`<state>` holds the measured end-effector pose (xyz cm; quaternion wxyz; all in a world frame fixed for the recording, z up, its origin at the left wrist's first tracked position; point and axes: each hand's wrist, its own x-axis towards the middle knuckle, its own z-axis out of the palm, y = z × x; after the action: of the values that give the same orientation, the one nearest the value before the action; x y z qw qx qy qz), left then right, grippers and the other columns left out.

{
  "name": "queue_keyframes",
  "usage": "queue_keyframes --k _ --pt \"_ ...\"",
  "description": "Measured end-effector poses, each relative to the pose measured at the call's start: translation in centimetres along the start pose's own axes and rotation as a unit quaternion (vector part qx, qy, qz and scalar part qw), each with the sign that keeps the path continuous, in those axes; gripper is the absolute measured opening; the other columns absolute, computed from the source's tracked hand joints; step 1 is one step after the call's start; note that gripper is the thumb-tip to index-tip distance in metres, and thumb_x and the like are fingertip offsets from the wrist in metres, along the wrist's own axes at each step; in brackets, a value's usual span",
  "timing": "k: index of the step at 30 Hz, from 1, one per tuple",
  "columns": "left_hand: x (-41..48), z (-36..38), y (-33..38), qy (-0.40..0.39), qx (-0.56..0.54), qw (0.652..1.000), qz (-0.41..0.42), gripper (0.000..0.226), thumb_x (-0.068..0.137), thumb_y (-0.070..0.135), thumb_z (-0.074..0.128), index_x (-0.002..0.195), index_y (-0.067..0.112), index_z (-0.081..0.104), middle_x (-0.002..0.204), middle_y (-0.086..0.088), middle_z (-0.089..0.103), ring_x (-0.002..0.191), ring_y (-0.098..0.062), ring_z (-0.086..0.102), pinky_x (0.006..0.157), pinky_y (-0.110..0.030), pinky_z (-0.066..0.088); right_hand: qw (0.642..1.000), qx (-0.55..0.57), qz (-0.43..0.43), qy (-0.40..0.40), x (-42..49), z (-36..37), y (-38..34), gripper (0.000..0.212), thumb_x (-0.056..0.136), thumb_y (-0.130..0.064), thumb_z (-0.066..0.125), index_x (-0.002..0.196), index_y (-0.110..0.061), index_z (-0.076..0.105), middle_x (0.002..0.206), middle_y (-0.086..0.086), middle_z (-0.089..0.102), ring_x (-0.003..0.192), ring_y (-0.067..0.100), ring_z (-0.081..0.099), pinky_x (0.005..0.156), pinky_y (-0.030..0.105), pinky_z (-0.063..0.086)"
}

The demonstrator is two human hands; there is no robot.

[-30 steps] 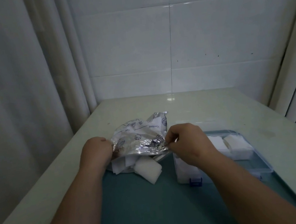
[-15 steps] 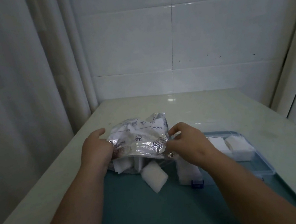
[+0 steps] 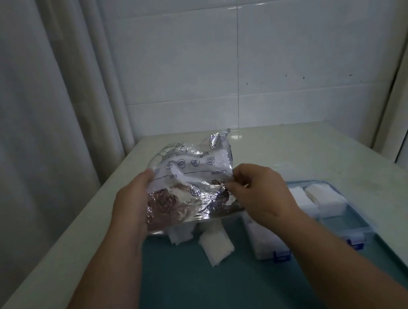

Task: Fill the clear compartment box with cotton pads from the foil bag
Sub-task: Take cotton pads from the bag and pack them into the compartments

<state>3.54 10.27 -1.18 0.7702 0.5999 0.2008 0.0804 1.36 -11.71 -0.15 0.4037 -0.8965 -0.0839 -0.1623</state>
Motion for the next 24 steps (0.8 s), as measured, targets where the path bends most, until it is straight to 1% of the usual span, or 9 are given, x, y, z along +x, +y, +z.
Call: queue_keyframes --k 4,6,8,11,13,17,20,22,24 --pt "0.5 -0.4 -0.5 -0.058 0.016 0.998 -0.006 0.041 0.071 0.036 0.077 0.099 0.008 0.073 0.096 -0.019 0.074 0.089 -0.04 0.071 0.092 -0.061 0.05 1.0 0.011 -0.019 -0.007 -0.1 -0.1 -0.1 0.013 0.088 -0.028 0.067 0.077 -0.024 0.063 0.072 -0.011 0.061 0.065 0.005 0.054 0.055 0.018 0.039" --pt "0.6 -0.6 -0.4 -0.054 0.033 0.997 0.044 0.026 0.077 0.027 0.073 0.095 0.008 0.073 0.093 -0.018 0.074 0.087 -0.038 0.071 0.089 -0.057 0.052 0.999 0.034 -0.003 -0.03 -0.2 -0.3 -0.1 0.017 0.085 -0.036 0.069 0.075 -0.026 0.061 0.071 -0.01 0.063 0.063 0.004 0.056 0.054 0.019 0.039" --pt "0.3 -0.4 -0.3 -0.062 0.031 0.995 0.073 0.01 0.089 0.016 0.064 0.093 0.011 0.072 0.088 -0.014 0.075 0.084 -0.035 0.071 0.083 -0.047 0.054 0.994 0.088 0.039 -0.052 -0.3 -0.6 -0.2 0.028 0.082 -0.052 0.067 0.086 -0.025 0.064 0.078 -0.008 0.068 0.065 0.004 0.062 0.054 0.019 0.042" --pt "0.4 -0.2 -0.5 -0.067 0.072 0.986 0.131 0.01 0.092 0.019 0.063 0.094 0.018 0.073 0.091 -0.008 0.076 0.088 -0.032 0.072 0.089 -0.05 0.053 0.991 0.091 0.074 -0.07 -0.4 -0.5 -0.1 0.057 0.078 -0.069 0.058 0.111 -0.023 0.063 0.098 -0.003 0.07 0.083 0.011 0.066 0.069 0.029 0.051" --pt "0.4 -0.2 -0.5 -0.058 0.088 0.982 0.155 0.011 0.089 0.024 0.068 0.097 0.019 0.073 0.092 -0.004 0.077 0.087 -0.028 0.073 0.088 -0.051 0.054 0.99 0.085 0.068 -0.085 -0.4 -0.5 -0.1 0.05 0.081 -0.065 0.059 0.105 -0.021 0.067 0.092 0.0 0.071 0.081 0.017 0.067 0.073 0.032 0.053" --pt "-0.2 0.2 -0.5 -0.056 0.094 0.978 0.178 0.018 0.085 0.033 0.071 0.099 0.021 0.074 0.093 -0.002 0.077 0.088 -0.025 0.073 0.089 -0.049 0.055 0.988 0.114 0.059 -0.083 -0.4 -0.2 -0.5 0.029 0.087 -0.042 0.066 0.091 -0.013 0.069 0.087 0.009 0.072 0.082 0.026 0.069 0.067 0.03 0.05" --pt "-0.7 0.1 0.1 -0.123 0.005 0.985 0.118 0.032 0.081 0.03 0.074 0.108 0.013 0.073 0.104 -0.014 0.074 0.096 -0.034 0.071 0.092 -0.052 0.052 0.978 0.185 0.069 -0.06 -0.5 -0.3 -0.8 0.011 0.088 -0.029 0.067 0.087 -0.019 0.069 0.084 0.006 0.073 0.083 0.028 0.07 0.076 0.042 0.056" --pt "-1.0 -0.1 0.4 -0.176 -0.023 0.981 0.081 0.044 0.072 0.028 0.077 0.111 0.007 0.071 0.109 -0.02 0.071 0.101 -0.04 0.068 0.095 -0.055 0.05 0.978 0.192 0.066 -0.043 -0.5 -0.4 -0.9 0.008 0.087 -0.025 0.066 0.087 -0.018 0.069 0.085 0.009 0.073 0.085 0.03 0.069 0.076 0.042 0.056" --pt "-1.2 0.0 0.4 -0.186 0.003 0.977 0.099 0.045 0.066 0.023 0.079 0.107 0.008 0.072 0.106 -0.02 0.072 0.1 -0.04 0.068 0.095 -0.053 0.05 0.98 0.185 0.053 -0.05 -0.6 -0.4 -1.0 0.009 0.087 -0.027 0.066 0.093 -0.021 0.067 0.088 0.004 0.073 0.084 0.024 0.069 0.076 0.039 0.056"
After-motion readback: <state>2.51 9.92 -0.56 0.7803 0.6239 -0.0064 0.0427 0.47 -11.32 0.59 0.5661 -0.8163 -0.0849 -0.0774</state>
